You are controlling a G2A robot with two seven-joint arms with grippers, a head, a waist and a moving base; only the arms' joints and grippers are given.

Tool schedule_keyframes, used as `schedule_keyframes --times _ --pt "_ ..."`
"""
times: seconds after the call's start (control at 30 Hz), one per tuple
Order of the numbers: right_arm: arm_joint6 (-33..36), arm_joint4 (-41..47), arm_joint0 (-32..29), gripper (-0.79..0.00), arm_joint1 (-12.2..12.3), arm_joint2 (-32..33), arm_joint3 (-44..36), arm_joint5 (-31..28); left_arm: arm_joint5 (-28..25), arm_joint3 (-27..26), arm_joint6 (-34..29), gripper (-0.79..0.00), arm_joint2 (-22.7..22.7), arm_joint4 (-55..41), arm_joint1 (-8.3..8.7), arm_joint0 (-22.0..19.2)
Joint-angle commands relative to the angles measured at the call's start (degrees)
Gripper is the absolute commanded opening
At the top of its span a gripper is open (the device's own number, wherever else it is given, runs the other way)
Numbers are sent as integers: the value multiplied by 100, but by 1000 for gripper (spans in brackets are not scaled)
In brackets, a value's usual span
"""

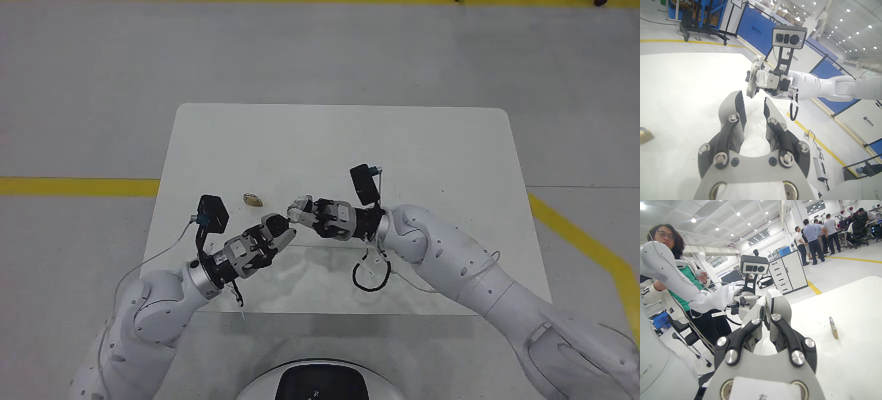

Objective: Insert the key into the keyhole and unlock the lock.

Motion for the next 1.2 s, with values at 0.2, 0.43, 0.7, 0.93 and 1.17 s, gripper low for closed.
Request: schedule_keyframes --times 0.2,0.43,0.7,0.93,1.17 --pt "-79 151 234 -785 75 -357 60 0 18 6 -27 -702 45 -15 15 -27" --pt "-269 136 360 -785 123 -560 93 0 38 15 9 -785 58 5 28 -22" --pt "-425 72 483 -785 166 -793 114 0 75 24 77 -785 36 -31 43 1" --pt "-651 -12 548 -785 215 -941 156 0 92 36 152 -785 -102 -176 65 18" --pt "-839 -93 605 -785 248 -1083 183 0 106 40 201 -785 -178 -260 81 48"
